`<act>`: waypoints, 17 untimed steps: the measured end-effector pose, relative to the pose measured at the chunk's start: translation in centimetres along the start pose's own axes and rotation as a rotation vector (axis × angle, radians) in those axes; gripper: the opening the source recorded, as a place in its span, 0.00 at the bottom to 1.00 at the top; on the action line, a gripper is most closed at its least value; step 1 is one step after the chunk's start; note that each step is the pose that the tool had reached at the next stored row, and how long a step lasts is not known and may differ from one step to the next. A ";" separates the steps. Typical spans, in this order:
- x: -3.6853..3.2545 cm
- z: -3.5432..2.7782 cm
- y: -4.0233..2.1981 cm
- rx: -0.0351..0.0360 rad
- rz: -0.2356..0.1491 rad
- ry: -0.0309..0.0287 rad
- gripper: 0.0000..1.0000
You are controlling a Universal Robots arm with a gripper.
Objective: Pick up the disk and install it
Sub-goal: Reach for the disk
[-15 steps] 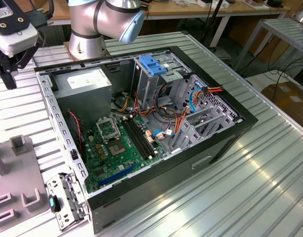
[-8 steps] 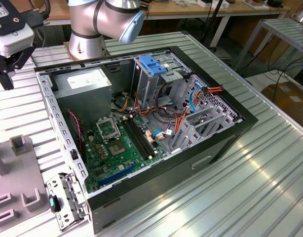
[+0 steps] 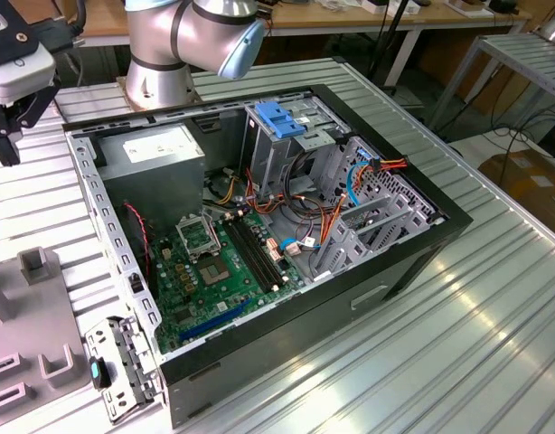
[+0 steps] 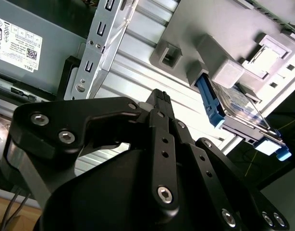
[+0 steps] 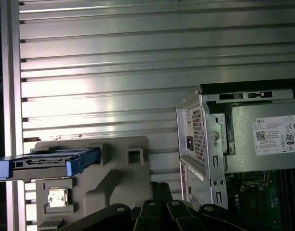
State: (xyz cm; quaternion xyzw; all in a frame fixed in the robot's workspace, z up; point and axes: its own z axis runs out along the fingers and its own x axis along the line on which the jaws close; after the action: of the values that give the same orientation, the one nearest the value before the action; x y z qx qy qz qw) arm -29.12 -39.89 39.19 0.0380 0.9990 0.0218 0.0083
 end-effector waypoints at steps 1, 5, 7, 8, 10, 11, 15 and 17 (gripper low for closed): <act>0.04 0.00 0.00 0.0000 0.000 0.0002 0.11; 0.17 0.00 -0.01 0.0000 0.000 0.0007 0.11; 0.26 0.00 -0.02 0.0001 0.000 0.0010 0.11; 0.30 0.00 -0.02 0.0001 0.000 0.0011 0.11; 0.37 0.00 -0.03 0.0001 0.000 0.0013 0.11; 0.42 0.00 -0.03 0.0001 0.000 0.0013 0.11; 0.55 0.00 -0.04 0.0002 0.000 0.0017 0.11; 0.60 0.00 -0.05 0.0002 0.000 0.0019 0.11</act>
State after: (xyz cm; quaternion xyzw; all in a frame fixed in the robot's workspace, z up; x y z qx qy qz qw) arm -29.72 -39.89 39.17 0.0380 0.9990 0.0217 0.0074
